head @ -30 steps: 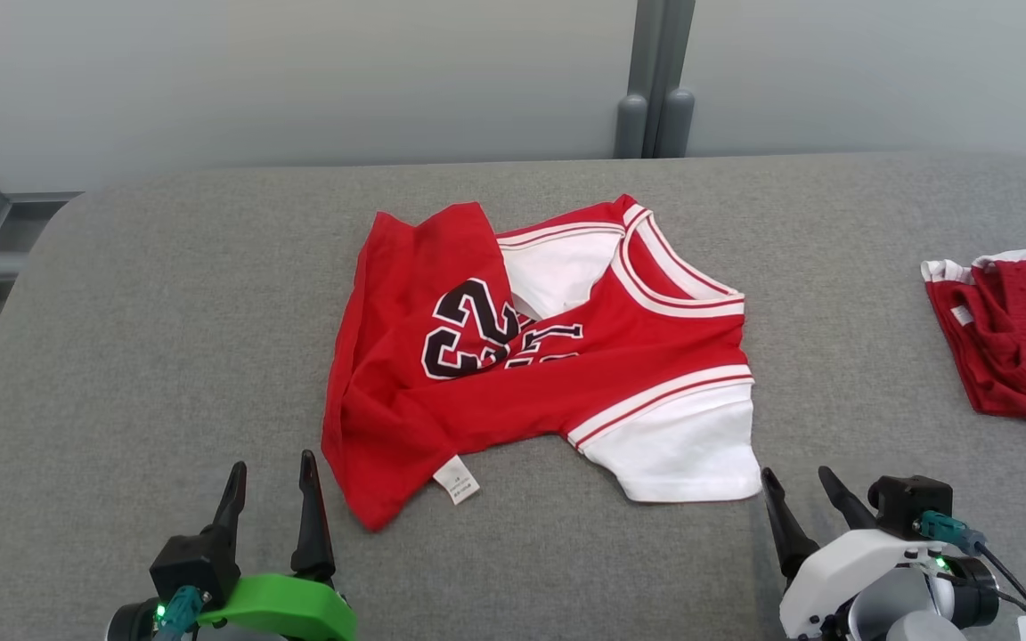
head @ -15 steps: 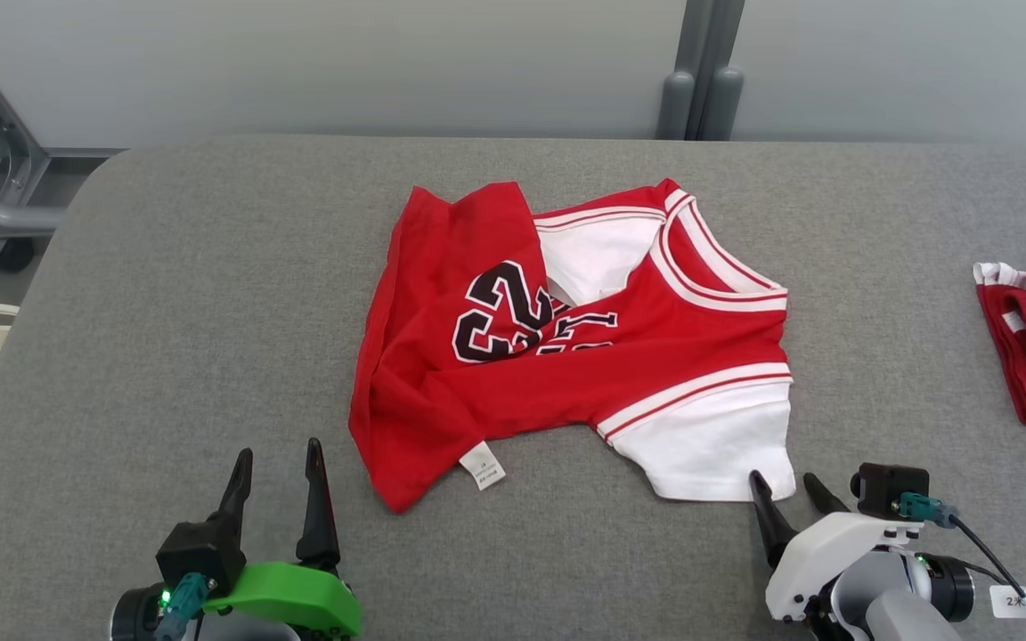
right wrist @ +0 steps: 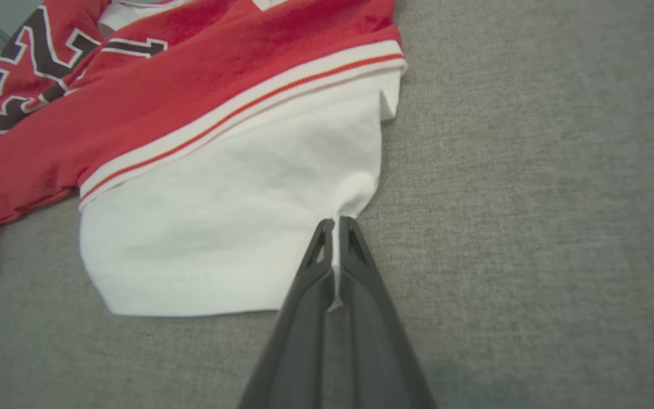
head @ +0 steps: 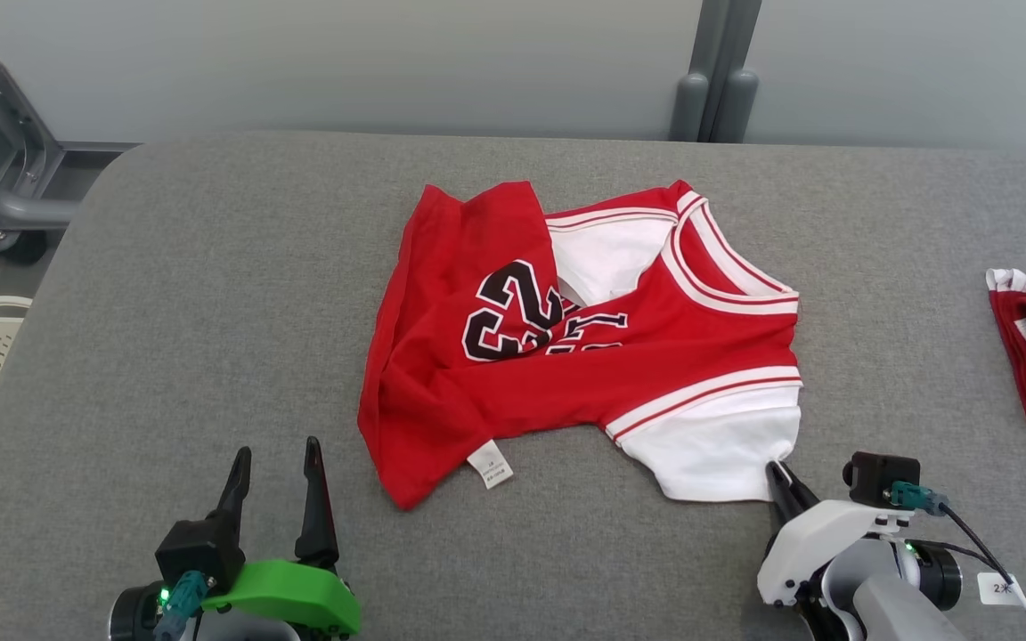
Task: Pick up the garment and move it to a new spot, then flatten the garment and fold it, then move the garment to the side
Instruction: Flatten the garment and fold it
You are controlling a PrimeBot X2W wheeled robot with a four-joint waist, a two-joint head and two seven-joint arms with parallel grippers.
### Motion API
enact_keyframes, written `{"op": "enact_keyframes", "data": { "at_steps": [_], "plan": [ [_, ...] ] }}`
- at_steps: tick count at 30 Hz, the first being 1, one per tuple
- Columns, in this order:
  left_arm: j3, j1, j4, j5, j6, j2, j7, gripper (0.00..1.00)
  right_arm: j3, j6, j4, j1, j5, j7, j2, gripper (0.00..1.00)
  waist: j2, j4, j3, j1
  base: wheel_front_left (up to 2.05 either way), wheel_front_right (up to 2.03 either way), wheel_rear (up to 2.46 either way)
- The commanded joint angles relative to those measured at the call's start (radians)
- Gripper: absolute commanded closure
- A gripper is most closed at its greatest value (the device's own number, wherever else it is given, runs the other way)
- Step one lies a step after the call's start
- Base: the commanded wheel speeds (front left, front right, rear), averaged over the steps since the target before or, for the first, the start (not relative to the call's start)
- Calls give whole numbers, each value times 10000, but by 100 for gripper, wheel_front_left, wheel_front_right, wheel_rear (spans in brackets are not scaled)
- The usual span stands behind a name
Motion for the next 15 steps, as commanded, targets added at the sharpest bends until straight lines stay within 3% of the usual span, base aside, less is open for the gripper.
{"op": "enact_keyframes", "data": {
  "at_steps": [1,8,15],
  "plan": [
    [65,-136,-2,58,-32,-29,-25,0,-123,-1,145,-158,-24,-221,-34,100,0,-39,-13,0,0,0,0],
    [-37,-59,-18,-38,-160,-52,-25,0,-627,-1,-310,-323,79,-712,-33,100,0,-232,-63,0,0,0,0],
    [-231,43,16,-237,-203,-95,-25,0,-1661,-1,-1998,439,-389,-838,-27,100,0,-525,-100,0,0,0,0]
  ]
}}
